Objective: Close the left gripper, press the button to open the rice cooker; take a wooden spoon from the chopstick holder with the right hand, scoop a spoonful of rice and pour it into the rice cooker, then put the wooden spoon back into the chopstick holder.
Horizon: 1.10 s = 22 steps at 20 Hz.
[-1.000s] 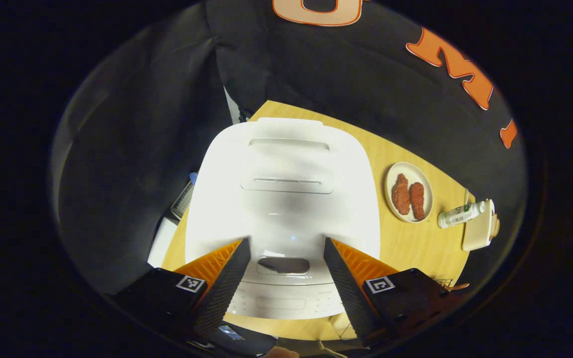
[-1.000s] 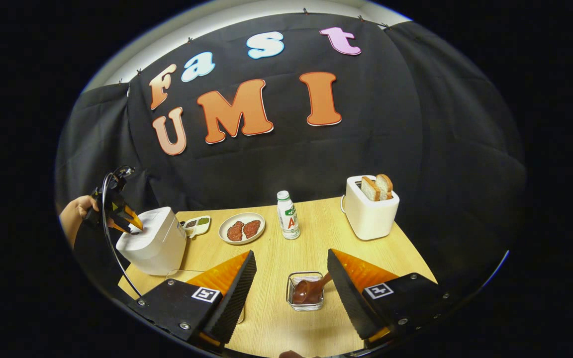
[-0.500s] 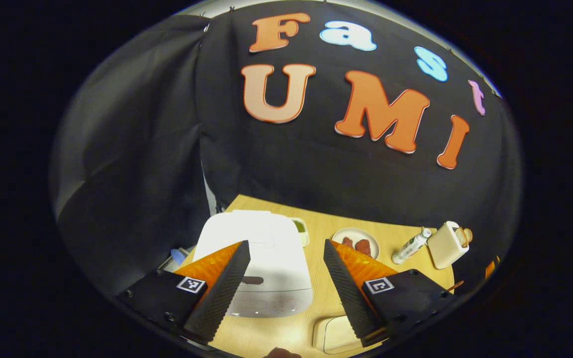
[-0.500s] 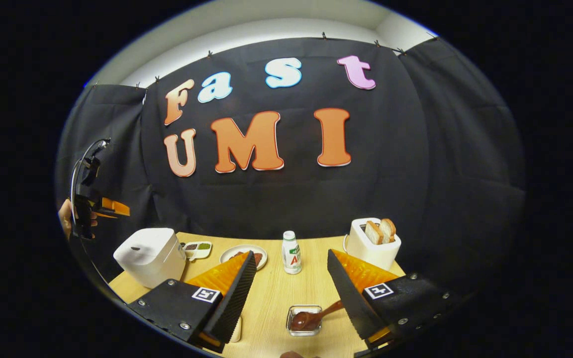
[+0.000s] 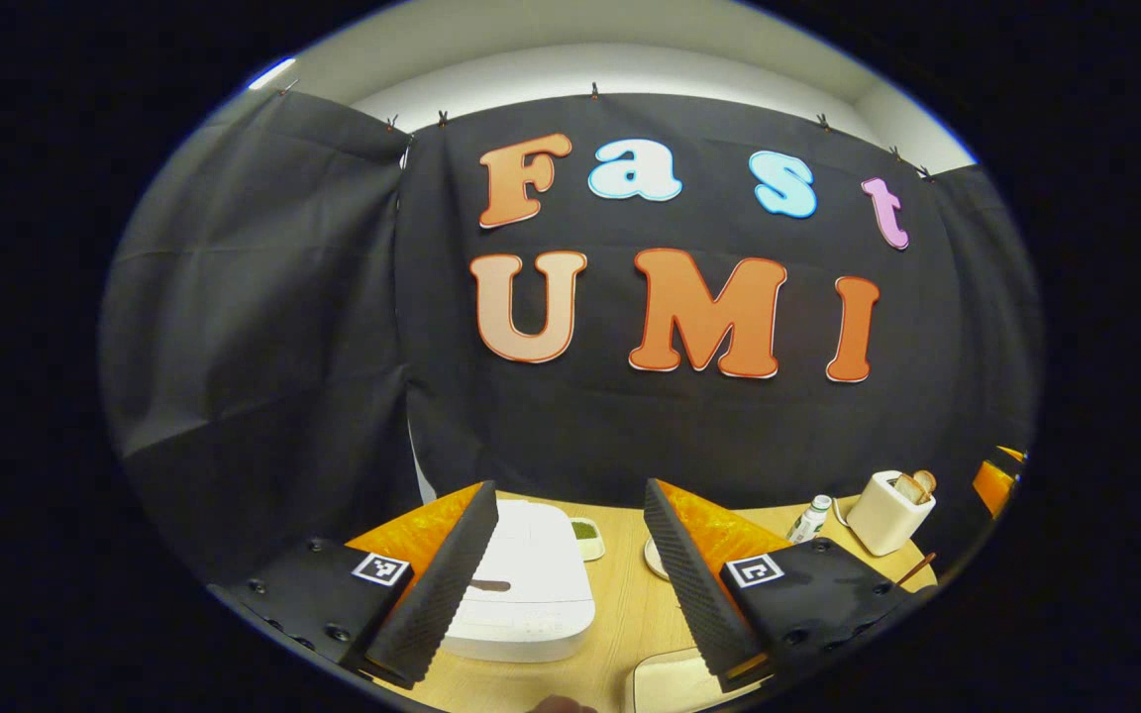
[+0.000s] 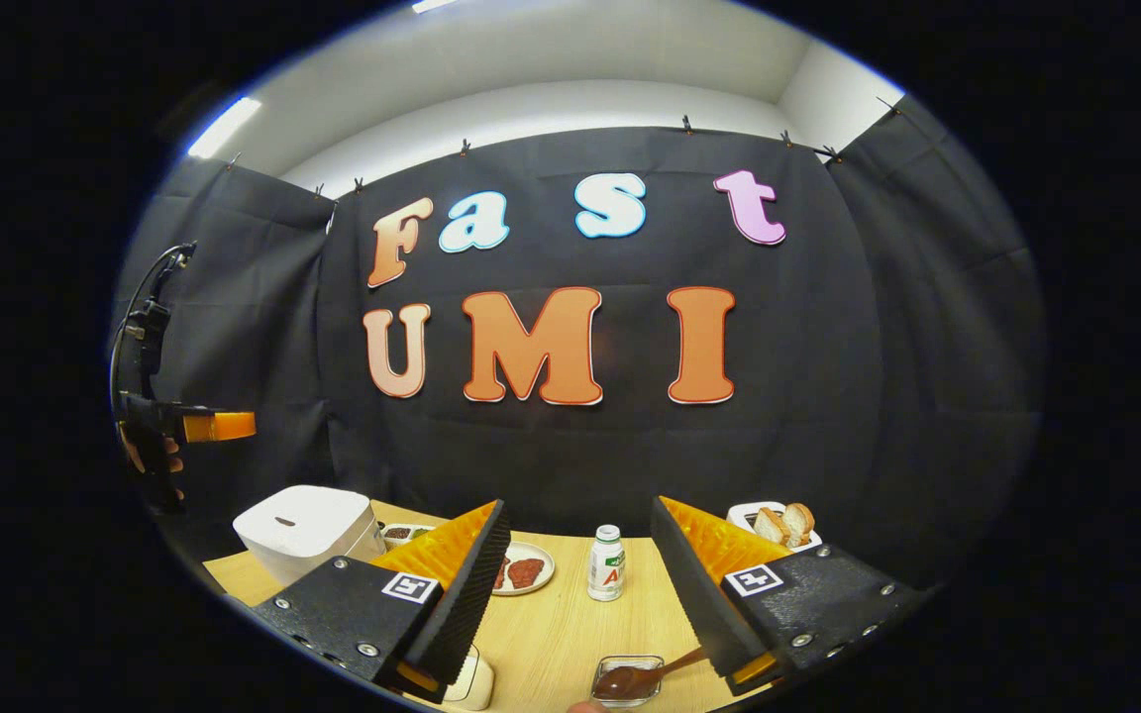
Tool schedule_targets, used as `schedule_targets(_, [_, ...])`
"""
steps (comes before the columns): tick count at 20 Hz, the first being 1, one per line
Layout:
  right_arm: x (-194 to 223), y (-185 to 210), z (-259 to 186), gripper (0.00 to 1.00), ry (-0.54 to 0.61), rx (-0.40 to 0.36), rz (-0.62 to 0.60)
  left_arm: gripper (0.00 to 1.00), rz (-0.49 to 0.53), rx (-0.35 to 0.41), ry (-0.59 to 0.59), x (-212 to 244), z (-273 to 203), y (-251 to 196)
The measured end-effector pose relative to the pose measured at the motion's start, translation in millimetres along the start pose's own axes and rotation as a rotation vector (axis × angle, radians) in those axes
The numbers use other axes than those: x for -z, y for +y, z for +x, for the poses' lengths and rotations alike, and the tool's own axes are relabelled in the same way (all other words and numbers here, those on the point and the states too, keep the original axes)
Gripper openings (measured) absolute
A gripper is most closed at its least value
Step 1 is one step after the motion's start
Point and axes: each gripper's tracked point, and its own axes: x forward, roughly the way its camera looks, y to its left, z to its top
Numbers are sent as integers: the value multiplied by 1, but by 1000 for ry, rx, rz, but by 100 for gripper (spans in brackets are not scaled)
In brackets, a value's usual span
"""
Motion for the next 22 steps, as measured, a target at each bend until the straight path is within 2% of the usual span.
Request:
schedule_targets(5, [-1, 19, 1, 90, -34, -45, -10, 100, 41, 43, -133, -9, -37, -32])
schedule_targets(9, [0, 27, 1, 90, -30, -63, -2, 100, 61, 98, -145, -3, -48, -63])
schedule_targets(13, [3, 29, 1, 90, -22, -78, 6, 100, 108, 97, -169, -9, -52, -67])
schedule_targets(16, [5, 28, 2, 90, -17, -80, 19, 100, 77, 82, -162, -4, -53, -63])
schedule_targets(22, [2, 28, 3, 90, -32, -80, 31, 99, 78, 42, -181, -6, -56, -49])
